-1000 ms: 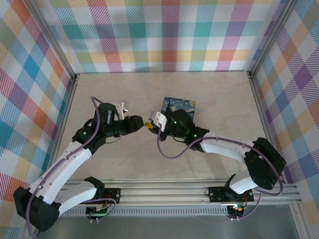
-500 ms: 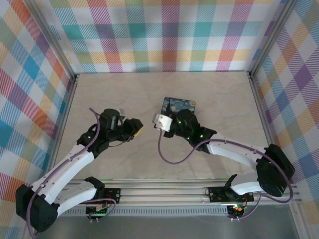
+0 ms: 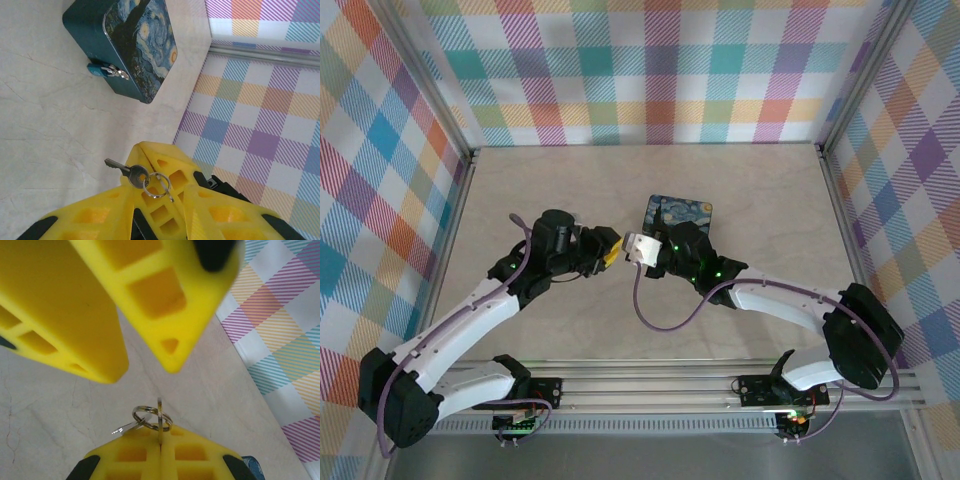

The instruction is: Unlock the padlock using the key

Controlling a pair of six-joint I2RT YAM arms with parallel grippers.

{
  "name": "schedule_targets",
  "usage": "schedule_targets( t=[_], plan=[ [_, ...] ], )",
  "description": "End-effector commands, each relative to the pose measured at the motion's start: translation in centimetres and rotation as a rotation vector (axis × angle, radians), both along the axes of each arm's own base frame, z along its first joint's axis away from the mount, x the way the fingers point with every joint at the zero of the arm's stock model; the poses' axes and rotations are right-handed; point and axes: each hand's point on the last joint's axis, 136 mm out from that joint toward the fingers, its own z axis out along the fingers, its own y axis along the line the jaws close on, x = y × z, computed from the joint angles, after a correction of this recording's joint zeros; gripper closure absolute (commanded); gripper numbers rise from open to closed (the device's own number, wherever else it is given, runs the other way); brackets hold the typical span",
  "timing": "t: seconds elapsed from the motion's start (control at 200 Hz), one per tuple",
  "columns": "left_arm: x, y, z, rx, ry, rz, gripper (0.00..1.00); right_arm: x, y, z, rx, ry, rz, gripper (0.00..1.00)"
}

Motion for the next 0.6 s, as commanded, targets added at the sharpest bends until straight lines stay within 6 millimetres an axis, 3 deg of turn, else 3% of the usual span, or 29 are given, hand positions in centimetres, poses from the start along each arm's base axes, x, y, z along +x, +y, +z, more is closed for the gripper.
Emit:
schedule_targets(
  t=[0.0,0.595],
  plan=[
    [0.3,-1.2,2.0,-0.055,-0.024,-0.015,0.68,-0.4,0.8,-0.2,0.012,-0.017,0.033,1.0],
    [0.5,-1.8,0.7,-0.045,0.007,-0.032,0.75,-0.8,1.1,-0.5,0.011,-0.018,0.044,1.0]
  ],
)
